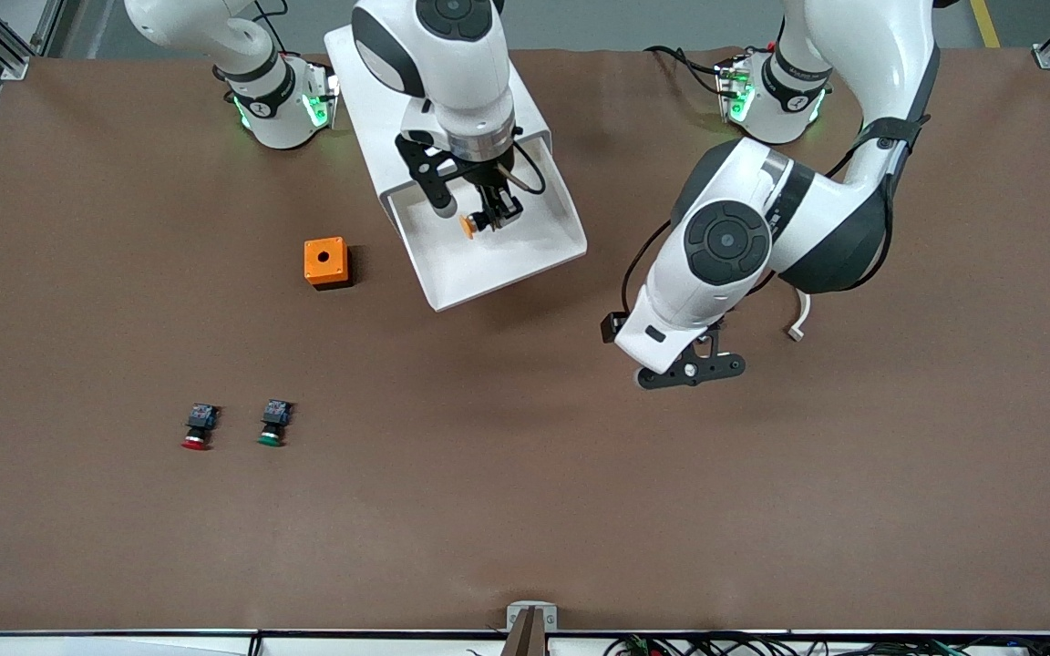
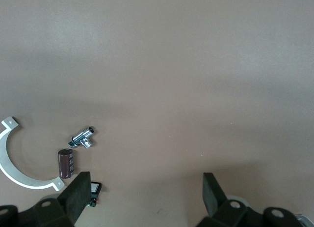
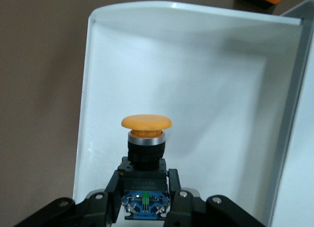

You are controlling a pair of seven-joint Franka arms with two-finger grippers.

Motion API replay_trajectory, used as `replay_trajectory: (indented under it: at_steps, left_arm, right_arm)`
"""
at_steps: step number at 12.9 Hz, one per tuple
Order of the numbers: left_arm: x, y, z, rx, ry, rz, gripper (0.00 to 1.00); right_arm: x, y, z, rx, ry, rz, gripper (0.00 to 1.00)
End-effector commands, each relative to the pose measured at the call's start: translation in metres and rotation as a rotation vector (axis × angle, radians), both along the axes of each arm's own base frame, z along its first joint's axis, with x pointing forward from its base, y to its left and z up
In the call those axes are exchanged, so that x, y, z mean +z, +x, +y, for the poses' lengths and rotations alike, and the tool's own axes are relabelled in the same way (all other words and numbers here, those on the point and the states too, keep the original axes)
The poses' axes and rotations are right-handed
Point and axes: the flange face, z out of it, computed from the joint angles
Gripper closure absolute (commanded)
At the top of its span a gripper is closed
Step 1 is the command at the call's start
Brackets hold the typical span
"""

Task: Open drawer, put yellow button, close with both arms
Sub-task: 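Carry the yellow button into the open drawer with the right gripper, then release the button in the drawer and withdraw the right gripper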

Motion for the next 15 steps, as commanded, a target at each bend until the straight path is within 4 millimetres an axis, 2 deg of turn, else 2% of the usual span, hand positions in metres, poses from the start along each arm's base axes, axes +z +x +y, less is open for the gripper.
replay_trajectory:
  at_steps: [1, 3, 4, 5, 7, 9, 10, 11, 13, 15]
  left_arm:
    - [0.003, 0.001, -0.001, 0.005, 0.009, -0.019, 0.0]
    - [0.003, 0.001, -0.001, 0.005, 0.009, -0.019, 0.0]
    - [0.0, 0.001, -0.002, 0.004, 0.011, -0.015, 0.0]
    - [-0.005, 0.001, -0.002, 0.004, 0.012, -0.007, 0.0]
    - [-0.011, 0.0, -0.005, 0.0, 0.012, 0.001, 0.0]
    - [-0.022, -0.005, -0.017, -0.018, 0.017, 0.016, 0.0]
    - [-0.031, -0.01, -0.028, -0.032, 0.019, 0.029, 0.0]
    - [-0.041, -0.013, -0.037, -0.041, 0.018, 0.035, 0.0]
    - [-0.055, -0.025, -0.066, -0.034, -0.01, 0.025, 0.0]
    - [-0.066, -0.041, -0.094, 0.031, -0.011, 0.02, 0.0]
  right_arm:
    - [-0.007, 0.004, 0.01, -0.02, -0.014, -0.006, 1.0]
    - [-0.017, 0.002, 0.013, -0.01, -0.028, 0.006, 1.0]
    - [-0.017, 0.002, 0.013, -0.006, -0.028, 0.006, 0.31]
    - [-0.017, 0.002, 0.013, -0.002, -0.033, 0.003, 0.0]
    - [-0.003, 0.008, 0.014, 0.031, -0.031, -0.037, 0.0]
    - [0.018, 0.019, 0.005, 0.185, -0.046, -0.032, 0.0]
    - [0.032, 0.029, -0.007, 0.281, -0.065, -0.013, 0.0]
    - [0.049, 0.045, -0.025, 0.369, -0.076, 0.001, 0.0]
    - [0.08, 0.084, -0.077, 0.484, -0.08, 0.034, 0.0]
    - [0.098, 0.122, -0.148, 0.623, -0.072, 0.054, 0.0]
